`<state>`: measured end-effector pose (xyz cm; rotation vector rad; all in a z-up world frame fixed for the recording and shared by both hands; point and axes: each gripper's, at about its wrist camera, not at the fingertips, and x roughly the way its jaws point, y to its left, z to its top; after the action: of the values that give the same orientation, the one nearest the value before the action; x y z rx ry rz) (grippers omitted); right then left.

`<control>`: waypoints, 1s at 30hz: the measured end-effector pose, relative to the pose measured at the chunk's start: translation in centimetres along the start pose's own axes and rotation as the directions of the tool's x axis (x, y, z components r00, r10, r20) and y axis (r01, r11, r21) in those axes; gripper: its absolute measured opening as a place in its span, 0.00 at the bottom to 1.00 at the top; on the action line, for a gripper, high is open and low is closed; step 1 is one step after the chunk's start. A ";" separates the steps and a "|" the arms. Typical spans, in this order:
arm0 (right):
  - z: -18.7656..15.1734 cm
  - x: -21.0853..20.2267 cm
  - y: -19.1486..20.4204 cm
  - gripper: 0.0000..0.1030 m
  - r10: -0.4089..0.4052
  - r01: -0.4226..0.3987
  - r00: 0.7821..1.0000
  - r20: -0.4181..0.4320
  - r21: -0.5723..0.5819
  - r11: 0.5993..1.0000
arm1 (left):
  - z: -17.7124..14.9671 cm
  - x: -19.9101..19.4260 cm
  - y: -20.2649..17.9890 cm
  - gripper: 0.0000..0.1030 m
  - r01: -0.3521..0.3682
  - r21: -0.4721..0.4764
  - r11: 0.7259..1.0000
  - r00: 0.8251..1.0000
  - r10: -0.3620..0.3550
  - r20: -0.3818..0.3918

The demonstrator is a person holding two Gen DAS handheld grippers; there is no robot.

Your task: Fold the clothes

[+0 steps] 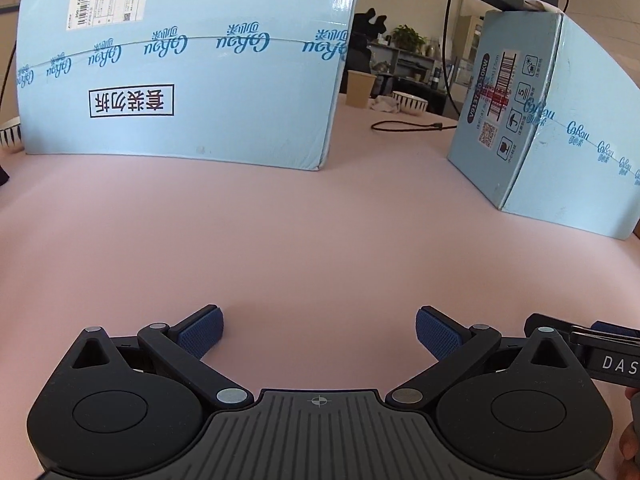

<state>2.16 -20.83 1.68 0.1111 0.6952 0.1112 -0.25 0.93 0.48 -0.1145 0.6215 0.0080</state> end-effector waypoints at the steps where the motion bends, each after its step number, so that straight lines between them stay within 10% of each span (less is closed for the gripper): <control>1: 0.0 0.0 0.2 1.00 -0.010 0.010 1.000 -0.004 -0.012 1.000 | 0.0 0.1 -0.2 1.00 -0.006 0.010 1.000 1.000 0.006 -0.005; 30: 0.3 0.6 0.6 1.00 -0.079 0.078 0.997 -0.017 -0.078 0.994 | 0.3 0.7 0.4 1.00 -0.074 0.101 0.992 0.997 0.078 -0.029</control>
<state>2.79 -20.20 1.61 0.0082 0.7131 0.0636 0.50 1.31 0.23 0.0063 0.6573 0.0485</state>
